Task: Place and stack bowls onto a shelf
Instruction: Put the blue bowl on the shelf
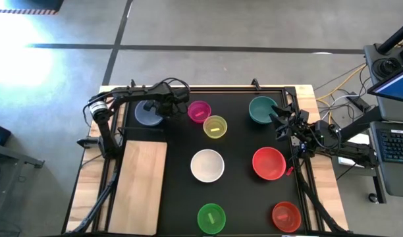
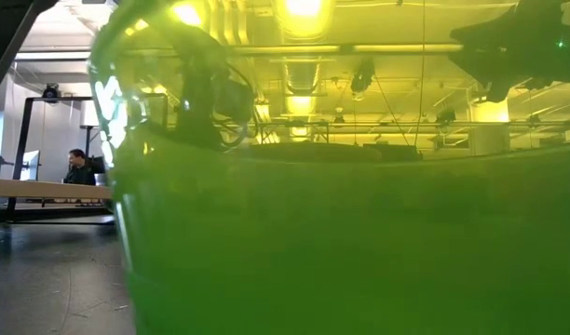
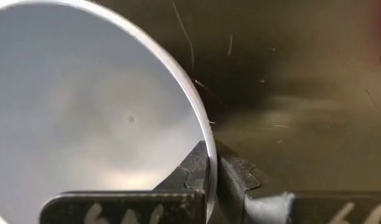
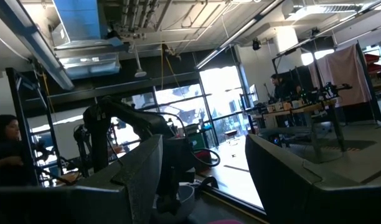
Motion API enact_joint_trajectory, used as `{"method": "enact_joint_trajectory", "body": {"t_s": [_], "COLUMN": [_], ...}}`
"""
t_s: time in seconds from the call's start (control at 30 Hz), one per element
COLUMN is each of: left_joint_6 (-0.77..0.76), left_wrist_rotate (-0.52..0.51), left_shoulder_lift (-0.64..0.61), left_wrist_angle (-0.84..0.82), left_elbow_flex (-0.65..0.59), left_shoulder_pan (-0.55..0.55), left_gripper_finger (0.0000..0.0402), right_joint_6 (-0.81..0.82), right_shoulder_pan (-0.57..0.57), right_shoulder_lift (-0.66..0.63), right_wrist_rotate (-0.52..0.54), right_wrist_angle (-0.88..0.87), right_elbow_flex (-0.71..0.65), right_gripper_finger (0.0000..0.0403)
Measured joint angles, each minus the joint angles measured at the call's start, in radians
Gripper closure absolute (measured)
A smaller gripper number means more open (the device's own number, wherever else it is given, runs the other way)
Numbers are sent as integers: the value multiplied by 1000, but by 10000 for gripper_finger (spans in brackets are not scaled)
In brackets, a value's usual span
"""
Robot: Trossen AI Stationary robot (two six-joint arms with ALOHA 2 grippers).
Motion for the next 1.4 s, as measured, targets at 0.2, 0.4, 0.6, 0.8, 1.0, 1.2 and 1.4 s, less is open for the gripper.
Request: {"method": "enact_joint_trajectory", "body": {"t_s": [0.2,0.4,0.6,0.8,1.0,1.2,1.4], "left_joint_6": [25,59,143,288,345,290,77], "left_wrist_rotate": [-4,-17,-112,-193,-192,-191,-190], "left_shoulder_lift": [0,0,0,0,-1,-1,-1], "left_wrist_angle": [-8,-45,-63,-65,-77,-79,-85], "left_elbow_flex": [51,166,314,462,559,621,635], "left_shoulder_pan": [-15,-42,-109,-226,-408,-632,-816], "left_gripper_finger": [401,401,401,402,402,402,401], "right_joint_6": [0,0,0,0,0,0,0], "right_shoulder_pan": [0,0,0,0,0,0,0], "right_shoulder_lift": [0,0,0,0,0,0,0], "right_wrist_rotate": [0,0,0,0,0,0,0], "right_wrist_angle": [0,0,0,0,0,0,0], "right_elbow_flex": [0,0,0,0,0,0,0], "right_gripper_finger": [183,183,183,183,183,183,183]}}
